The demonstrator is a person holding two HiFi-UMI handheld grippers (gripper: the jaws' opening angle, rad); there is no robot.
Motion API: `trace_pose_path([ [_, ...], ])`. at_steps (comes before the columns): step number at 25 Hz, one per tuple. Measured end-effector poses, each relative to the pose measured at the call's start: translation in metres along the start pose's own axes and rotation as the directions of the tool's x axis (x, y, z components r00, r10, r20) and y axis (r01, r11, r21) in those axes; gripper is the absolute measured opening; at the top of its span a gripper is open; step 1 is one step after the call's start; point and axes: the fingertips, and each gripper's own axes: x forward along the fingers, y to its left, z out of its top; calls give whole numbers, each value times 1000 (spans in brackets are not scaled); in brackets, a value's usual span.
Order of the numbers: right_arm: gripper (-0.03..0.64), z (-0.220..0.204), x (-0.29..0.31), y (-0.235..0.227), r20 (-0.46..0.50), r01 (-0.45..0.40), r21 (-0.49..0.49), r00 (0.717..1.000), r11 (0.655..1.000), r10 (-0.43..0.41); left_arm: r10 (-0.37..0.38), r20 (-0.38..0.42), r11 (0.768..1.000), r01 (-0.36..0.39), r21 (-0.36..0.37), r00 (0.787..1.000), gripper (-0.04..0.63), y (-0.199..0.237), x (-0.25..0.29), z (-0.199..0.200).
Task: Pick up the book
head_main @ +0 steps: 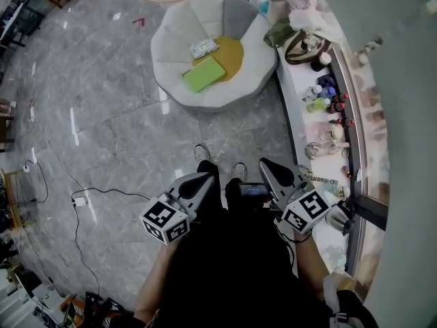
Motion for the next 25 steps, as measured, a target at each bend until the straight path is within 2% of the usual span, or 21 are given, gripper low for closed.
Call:
trace_pose_path([
  [6, 15, 17, 33, 1, -3, 30, -25, 1000, 999, -30, -45, -34, 999, 45, 15, 998, 14, 26, 2, 12],
  [17, 15, 58, 122, 10, 11, 69, -85, 998, 994, -68, -92, -39, 995, 93, 42, 995, 14, 105, -7, 59],
  [25, 15, 65, 169, 26, 20, 125, -101, 992, 987, -123, -118, -64, 992, 120, 32, 991, 14, 157, -25, 77],
])
